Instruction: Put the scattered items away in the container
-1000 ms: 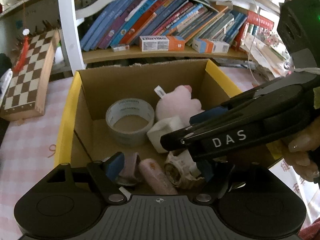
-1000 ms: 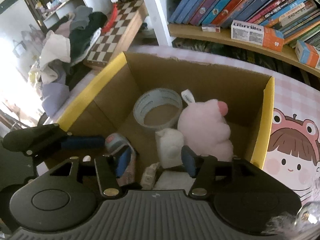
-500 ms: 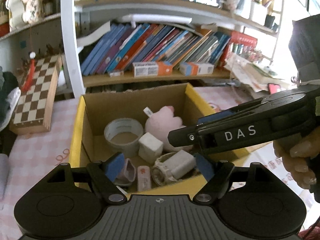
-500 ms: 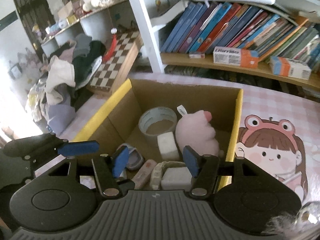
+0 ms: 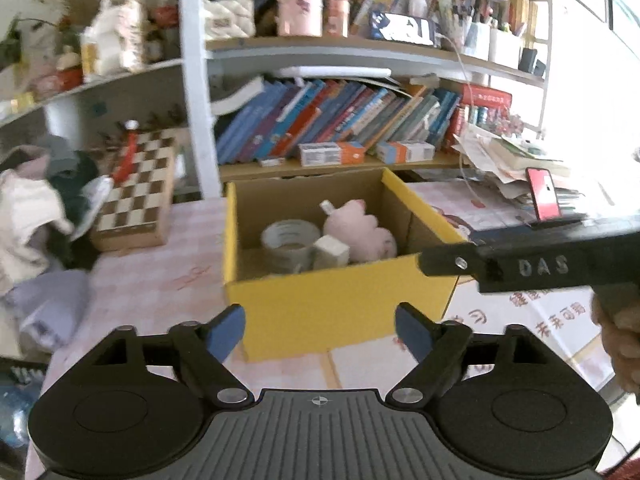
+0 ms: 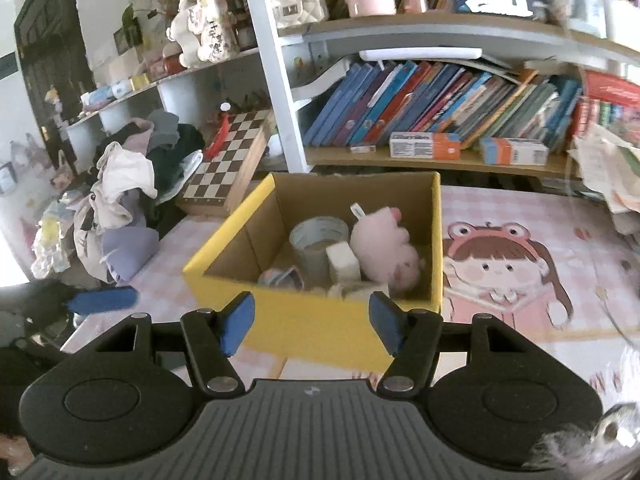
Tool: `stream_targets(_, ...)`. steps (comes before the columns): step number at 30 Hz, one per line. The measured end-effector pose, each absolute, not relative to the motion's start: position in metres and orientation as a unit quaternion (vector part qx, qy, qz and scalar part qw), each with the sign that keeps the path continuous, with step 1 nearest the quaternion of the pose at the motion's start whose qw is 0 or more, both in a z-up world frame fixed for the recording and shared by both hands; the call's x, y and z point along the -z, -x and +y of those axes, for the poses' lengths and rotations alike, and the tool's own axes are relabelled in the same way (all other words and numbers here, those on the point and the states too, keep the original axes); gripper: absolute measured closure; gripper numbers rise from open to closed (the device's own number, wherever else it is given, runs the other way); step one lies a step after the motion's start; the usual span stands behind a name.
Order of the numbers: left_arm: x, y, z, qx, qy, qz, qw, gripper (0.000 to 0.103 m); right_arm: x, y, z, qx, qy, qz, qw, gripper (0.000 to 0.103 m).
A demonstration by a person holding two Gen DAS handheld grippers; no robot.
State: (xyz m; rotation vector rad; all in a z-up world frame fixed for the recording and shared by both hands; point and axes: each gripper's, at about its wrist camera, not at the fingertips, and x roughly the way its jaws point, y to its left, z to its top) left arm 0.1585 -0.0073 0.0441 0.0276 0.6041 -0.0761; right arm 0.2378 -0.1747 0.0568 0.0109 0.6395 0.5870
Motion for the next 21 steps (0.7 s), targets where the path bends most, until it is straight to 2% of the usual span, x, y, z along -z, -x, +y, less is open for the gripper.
stream_targets(10, -0.025, -0.083, -0.003, -0.001, 0.009, 0.296, 0.955, 0.014, -0.028, -0.137, -0.181, -0.242, 0.026, 0.306, 0.921, 0.032)
stream_targets(18, 0.003, -0.056, -0.015, -0.010, -0.009, 0.344, 0.939, 0.012, 0.006, -0.087, -0.189, -0.191, 0.031, 0.334, 0.922, 0.025)
stream_targets(21, 0.008, -0.049, -0.017, -0.012, -0.015, 0.351, 0.936, 0.011, 0.014, -0.078, -0.191, -0.170, 0.035, 0.340, 0.924, 0.017)
